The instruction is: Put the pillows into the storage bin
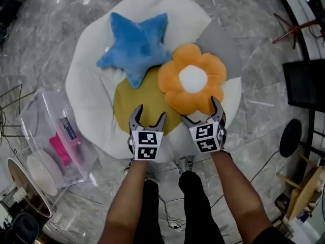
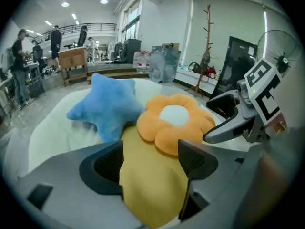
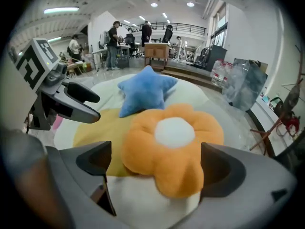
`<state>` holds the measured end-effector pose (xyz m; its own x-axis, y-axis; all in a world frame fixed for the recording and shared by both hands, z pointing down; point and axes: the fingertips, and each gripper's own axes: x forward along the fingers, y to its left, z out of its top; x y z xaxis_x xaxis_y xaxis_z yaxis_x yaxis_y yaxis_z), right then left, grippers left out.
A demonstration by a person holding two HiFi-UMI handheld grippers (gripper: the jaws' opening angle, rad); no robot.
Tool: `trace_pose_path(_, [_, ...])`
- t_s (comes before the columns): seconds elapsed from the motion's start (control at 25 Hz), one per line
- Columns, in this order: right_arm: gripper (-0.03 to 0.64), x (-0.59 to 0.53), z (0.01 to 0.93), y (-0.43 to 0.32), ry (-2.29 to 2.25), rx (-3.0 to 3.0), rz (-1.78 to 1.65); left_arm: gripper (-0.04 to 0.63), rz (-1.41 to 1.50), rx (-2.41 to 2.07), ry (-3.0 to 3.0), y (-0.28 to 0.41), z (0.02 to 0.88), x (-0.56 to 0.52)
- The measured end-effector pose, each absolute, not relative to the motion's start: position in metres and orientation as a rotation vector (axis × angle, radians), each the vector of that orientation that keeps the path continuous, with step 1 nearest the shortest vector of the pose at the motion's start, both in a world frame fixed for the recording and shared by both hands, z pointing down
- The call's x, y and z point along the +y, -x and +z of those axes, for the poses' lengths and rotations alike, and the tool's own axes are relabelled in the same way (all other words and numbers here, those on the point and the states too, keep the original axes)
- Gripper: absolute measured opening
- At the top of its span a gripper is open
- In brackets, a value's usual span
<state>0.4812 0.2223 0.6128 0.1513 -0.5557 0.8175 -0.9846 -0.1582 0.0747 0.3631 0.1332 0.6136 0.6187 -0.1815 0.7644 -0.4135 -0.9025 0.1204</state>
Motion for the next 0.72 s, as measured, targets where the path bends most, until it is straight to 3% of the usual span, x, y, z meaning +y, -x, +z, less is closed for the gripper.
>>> trace_pose_path(0.28, [0.598, 0.264, 0.645, -0.538, -1.754, -1.428, 0.888, 0.35, 1.281, -0.265, -2.604, -0.424, 0.647, 0.18])
trace_pose_path(0.72, [0.584, 0.276, 0.7, -0.561, -1.582, -1.47, 0.921, 0.356, 1.426, -0.154, -2.541, -0.459, 0.708, 0.201])
